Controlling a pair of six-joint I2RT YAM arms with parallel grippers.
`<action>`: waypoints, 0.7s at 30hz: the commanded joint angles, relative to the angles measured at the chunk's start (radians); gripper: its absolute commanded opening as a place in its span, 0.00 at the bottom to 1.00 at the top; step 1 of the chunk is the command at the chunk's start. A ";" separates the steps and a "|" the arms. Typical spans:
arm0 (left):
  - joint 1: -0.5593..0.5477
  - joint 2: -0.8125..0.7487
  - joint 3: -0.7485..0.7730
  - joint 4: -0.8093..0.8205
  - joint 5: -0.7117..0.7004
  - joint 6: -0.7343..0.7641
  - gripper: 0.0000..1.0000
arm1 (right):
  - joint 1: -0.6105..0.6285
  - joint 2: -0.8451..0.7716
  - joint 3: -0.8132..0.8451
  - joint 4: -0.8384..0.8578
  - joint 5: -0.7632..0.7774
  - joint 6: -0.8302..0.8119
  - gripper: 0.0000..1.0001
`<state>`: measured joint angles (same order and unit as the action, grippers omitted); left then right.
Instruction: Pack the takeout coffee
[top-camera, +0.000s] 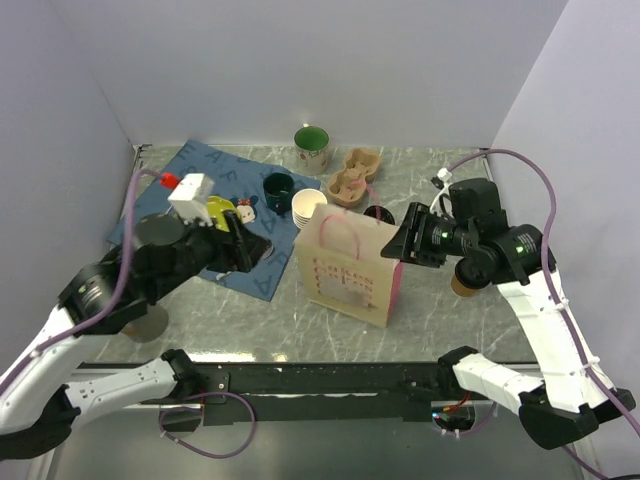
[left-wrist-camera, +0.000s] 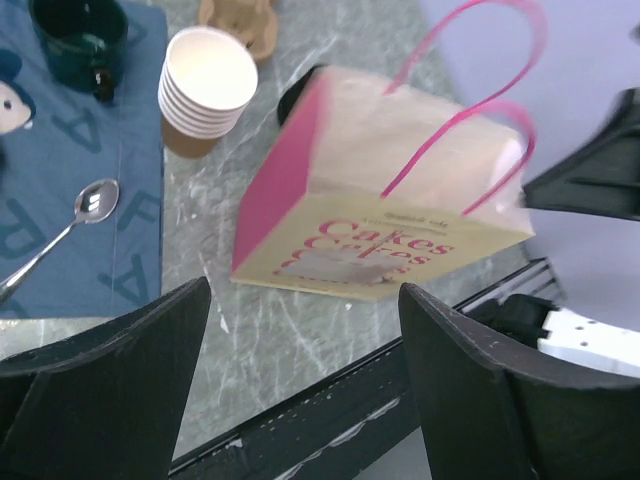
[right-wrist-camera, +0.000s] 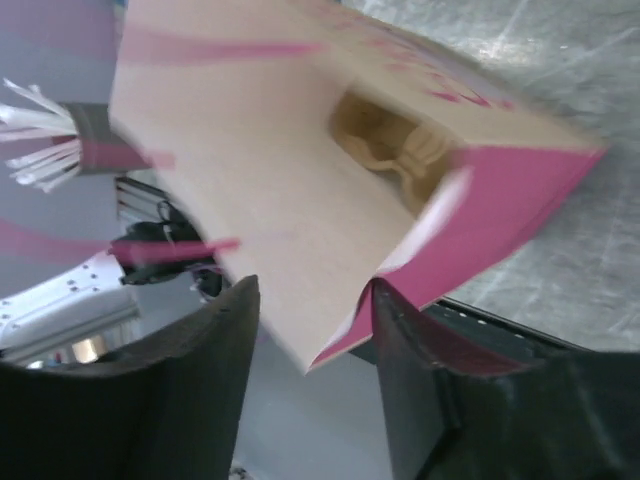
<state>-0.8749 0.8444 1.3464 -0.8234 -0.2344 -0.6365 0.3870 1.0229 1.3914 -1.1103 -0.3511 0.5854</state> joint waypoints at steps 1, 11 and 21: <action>-0.004 0.123 0.063 -0.034 -0.025 -0.020 0.82 | -0.013 0.002 0.112 -0.075 0.070 -0.002 0.61; -0.004 0.379 0.137 0.176 0.038 0.078 0.80 | -0.020 -0.003 0.247 -0.166 0.202 -0.087 0.63; -0.003 0.538 0.221 0.122 0.037 0.112 0.67 | -0.020 -0.004 0.209 -0.086 0.222 -0.248 0.69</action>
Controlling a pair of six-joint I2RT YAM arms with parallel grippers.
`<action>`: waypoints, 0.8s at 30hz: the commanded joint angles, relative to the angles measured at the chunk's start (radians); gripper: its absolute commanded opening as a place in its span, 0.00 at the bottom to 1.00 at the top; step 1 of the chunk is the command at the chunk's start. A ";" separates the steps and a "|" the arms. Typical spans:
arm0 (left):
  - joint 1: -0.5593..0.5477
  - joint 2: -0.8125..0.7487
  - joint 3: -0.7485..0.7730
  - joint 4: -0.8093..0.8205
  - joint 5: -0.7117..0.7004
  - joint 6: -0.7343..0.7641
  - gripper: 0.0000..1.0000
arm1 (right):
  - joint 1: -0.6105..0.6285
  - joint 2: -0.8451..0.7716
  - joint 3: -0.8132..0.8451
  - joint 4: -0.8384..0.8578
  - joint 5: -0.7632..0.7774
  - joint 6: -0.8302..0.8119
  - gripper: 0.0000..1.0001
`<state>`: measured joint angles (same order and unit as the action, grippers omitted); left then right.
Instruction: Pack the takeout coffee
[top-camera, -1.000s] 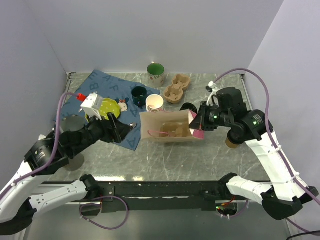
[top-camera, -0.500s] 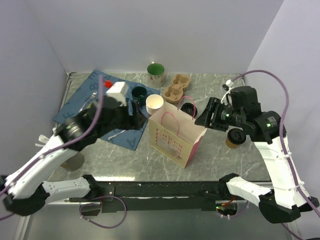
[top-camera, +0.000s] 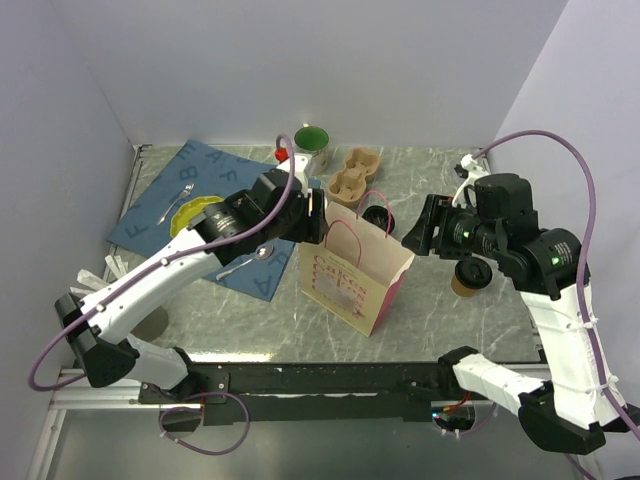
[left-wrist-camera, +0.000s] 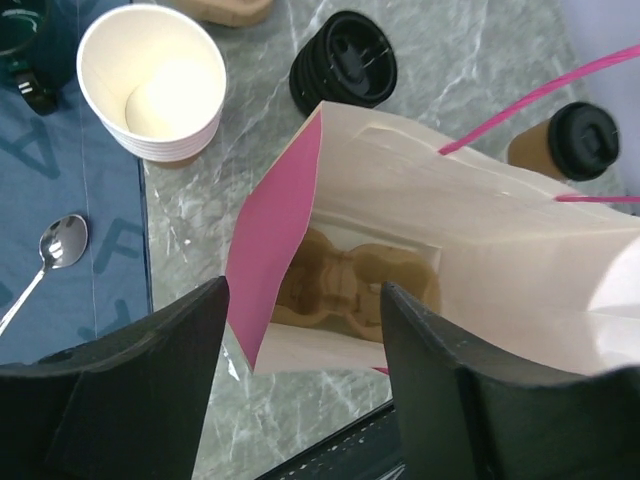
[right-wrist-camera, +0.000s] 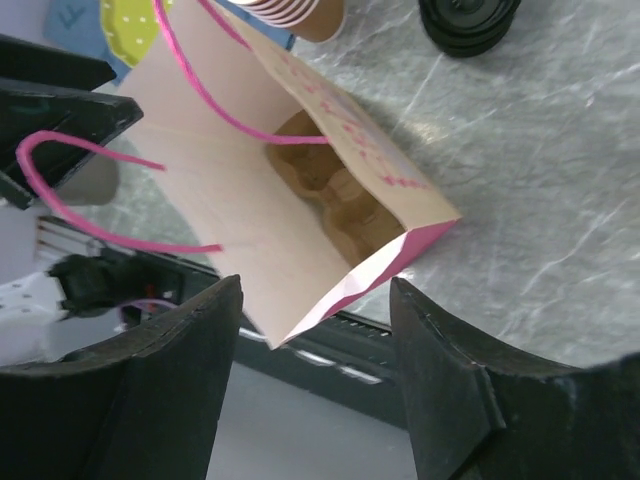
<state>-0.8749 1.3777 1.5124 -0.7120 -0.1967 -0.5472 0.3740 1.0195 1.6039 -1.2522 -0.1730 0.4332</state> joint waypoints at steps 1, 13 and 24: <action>-0.003 0.001 0.055 0.022 -0.003 0.026 0.65 | -0.007 0.007 -0.004 0.060 0.034 -0.111 0.70; -0.001 0.092 0.088 -0.067 0.015 0.027 0.43 | -0.053 0.114 -0.025 0.077 -0.068 -0.202 0.71; 0.001 0.189 0.318 -0.268 0.071 -0.013 0.01 | -0.072 0.070 -0.058 0.100 -0.080 -0.192 0.71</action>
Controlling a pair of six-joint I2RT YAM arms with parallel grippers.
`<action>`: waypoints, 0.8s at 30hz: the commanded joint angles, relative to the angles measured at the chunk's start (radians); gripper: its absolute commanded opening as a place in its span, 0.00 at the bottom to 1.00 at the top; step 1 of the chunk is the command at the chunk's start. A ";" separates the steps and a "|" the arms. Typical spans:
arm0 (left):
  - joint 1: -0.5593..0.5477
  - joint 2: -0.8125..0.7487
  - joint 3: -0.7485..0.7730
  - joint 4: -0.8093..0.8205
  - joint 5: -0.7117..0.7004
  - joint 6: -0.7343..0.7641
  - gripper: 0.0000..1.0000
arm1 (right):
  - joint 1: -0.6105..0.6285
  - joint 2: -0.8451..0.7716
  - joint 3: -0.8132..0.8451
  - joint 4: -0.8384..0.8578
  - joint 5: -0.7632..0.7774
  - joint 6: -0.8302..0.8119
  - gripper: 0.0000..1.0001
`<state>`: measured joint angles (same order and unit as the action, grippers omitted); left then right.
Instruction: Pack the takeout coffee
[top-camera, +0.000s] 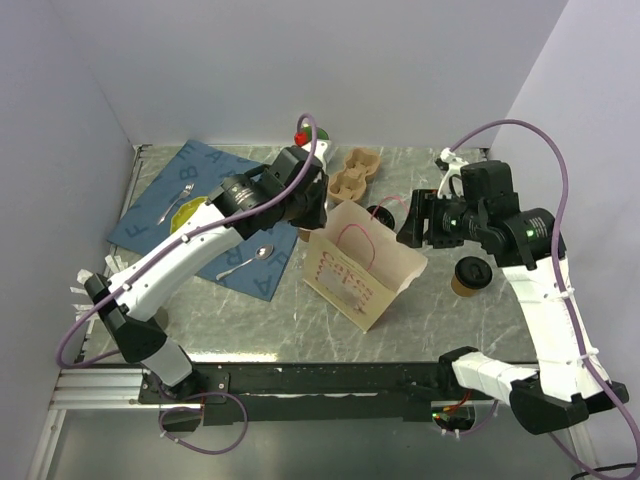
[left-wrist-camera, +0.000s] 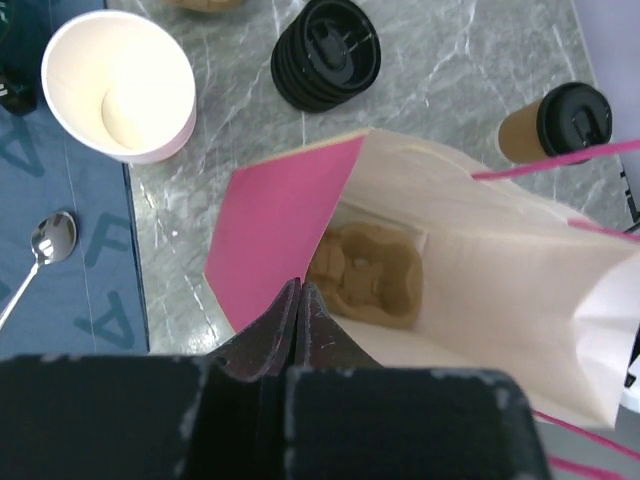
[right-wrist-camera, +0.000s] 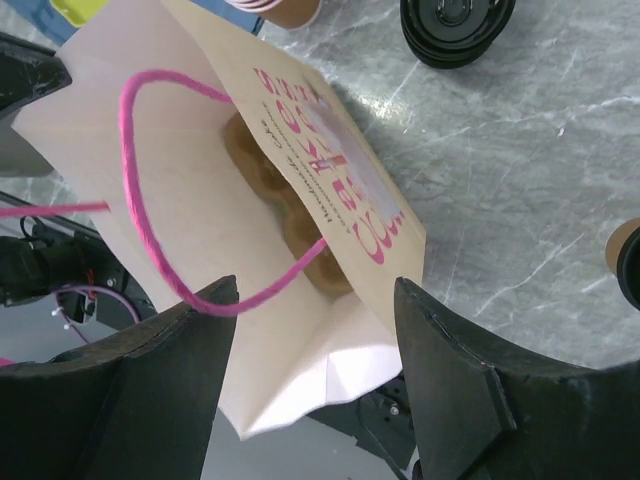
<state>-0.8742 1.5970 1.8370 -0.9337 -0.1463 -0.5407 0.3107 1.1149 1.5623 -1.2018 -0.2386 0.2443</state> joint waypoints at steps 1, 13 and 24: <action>-0.002 -0.048 -0.018 -0.034 0.021 -0.022 0.01 | -0.010 -0.026 -0.019 0.050 -0.019 0.003 0.71; -0.002 -0.089 0.074 -0.178 -0.168 -0.119 0.73 | -0.010 -0.001 0.016 0.053 -0.011 -0.014 0.71; -0.002 -0.347 -0.241 -0.057 -0.065 -0.649 0.65 | -0.010 0.028 0.018 0.125 -0.034 -0.022 0.69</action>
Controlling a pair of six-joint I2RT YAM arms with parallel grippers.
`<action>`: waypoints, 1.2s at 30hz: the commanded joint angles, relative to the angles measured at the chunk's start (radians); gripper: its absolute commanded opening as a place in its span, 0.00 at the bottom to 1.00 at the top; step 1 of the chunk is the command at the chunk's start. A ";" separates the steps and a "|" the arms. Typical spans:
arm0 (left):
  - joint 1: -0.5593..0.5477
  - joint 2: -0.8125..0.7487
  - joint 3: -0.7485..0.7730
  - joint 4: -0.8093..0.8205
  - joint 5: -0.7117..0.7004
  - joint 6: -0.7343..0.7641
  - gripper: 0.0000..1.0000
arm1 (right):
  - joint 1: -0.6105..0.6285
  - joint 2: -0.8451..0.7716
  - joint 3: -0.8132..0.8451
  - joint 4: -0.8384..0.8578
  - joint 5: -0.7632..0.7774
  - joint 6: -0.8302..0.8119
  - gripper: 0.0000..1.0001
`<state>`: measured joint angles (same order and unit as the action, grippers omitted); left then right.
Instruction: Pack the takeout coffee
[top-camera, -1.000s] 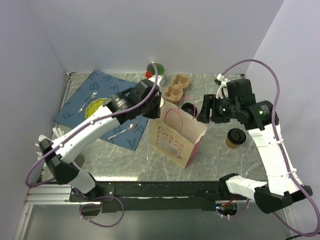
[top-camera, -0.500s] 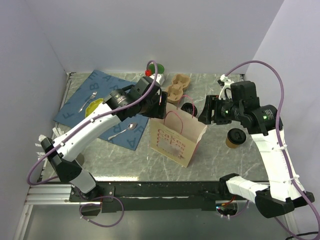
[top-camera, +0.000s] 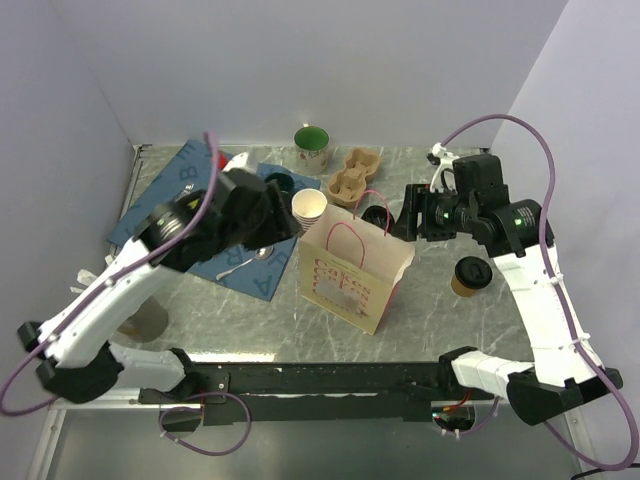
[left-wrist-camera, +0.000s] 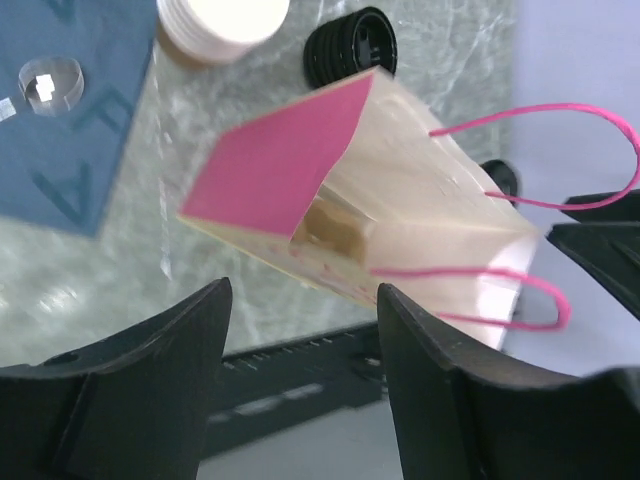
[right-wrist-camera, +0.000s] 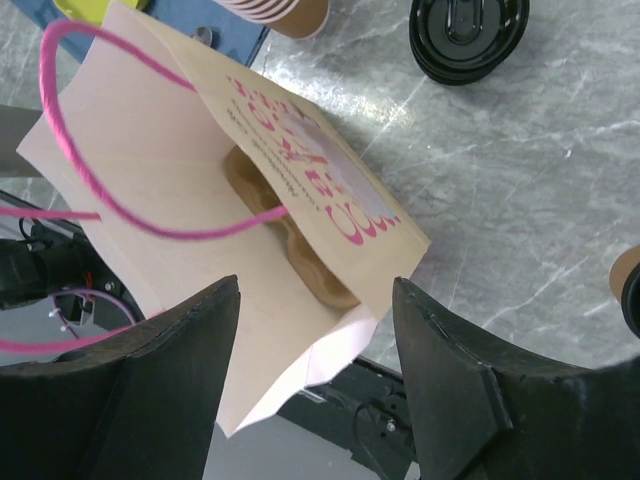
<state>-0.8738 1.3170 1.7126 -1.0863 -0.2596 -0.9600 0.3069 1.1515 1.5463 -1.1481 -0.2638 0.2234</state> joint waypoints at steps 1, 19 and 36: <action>-0.002 -0.082 -0.129 0.117 0.040 -0.247 0.66 | -0.008 -0.016 0.031 0.076 -0.012 0.004 0.69; -0.004 0.093 -0.065 0.063 0.077 -0.465 0.67 | -0.006 -0.150 -0.094 0.102 -0.018 0.019 0.68; -0.014 0.177 -0.010 0.141 0.127 0.102 0.05 | -0.005 -0.165 0.030 0.031 -0.097 0.022 0.69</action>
<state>-0.8871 1.4872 1.6577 -1.0252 -0.1818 -1.1660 0.3065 1.0031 1.4700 -1.0992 -0.3168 0.2432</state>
